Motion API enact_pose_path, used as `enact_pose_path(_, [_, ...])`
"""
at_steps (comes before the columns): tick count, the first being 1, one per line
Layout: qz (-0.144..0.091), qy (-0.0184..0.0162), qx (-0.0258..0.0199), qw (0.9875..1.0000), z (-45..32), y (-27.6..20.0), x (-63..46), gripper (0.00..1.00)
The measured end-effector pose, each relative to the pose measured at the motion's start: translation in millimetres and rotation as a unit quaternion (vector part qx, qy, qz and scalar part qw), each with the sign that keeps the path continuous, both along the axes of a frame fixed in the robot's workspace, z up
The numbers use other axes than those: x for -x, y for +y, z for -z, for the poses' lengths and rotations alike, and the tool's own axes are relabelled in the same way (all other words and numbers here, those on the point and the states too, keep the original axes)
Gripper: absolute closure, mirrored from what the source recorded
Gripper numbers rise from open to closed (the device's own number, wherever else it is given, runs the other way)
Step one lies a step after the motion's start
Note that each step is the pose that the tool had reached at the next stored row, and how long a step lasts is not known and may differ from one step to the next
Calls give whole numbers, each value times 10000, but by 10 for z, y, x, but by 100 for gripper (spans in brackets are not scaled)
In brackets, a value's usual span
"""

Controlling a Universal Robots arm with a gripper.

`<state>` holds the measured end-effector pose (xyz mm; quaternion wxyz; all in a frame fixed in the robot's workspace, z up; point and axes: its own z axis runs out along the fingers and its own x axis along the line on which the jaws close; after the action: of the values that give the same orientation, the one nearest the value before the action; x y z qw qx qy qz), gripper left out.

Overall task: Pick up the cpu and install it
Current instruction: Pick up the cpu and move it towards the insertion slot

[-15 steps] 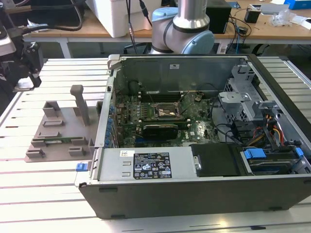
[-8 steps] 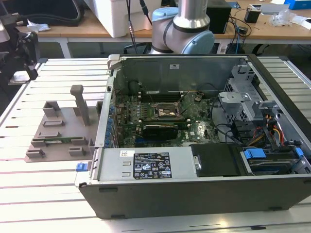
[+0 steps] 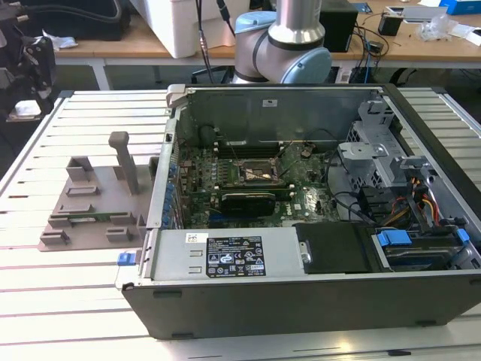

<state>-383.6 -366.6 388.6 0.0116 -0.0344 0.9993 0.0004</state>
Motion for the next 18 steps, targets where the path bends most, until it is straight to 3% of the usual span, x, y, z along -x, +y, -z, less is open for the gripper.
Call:
enact_pose_path(7, [0, -1, 0, 10000, -183, 0, 0, 45])
enact_pose_path(13, [0, 0, -1, 10000, -189, 0, -1, 45])
enact_pose_path(18, [0, 0, -1, 10000, -189, 0, -170, 45])
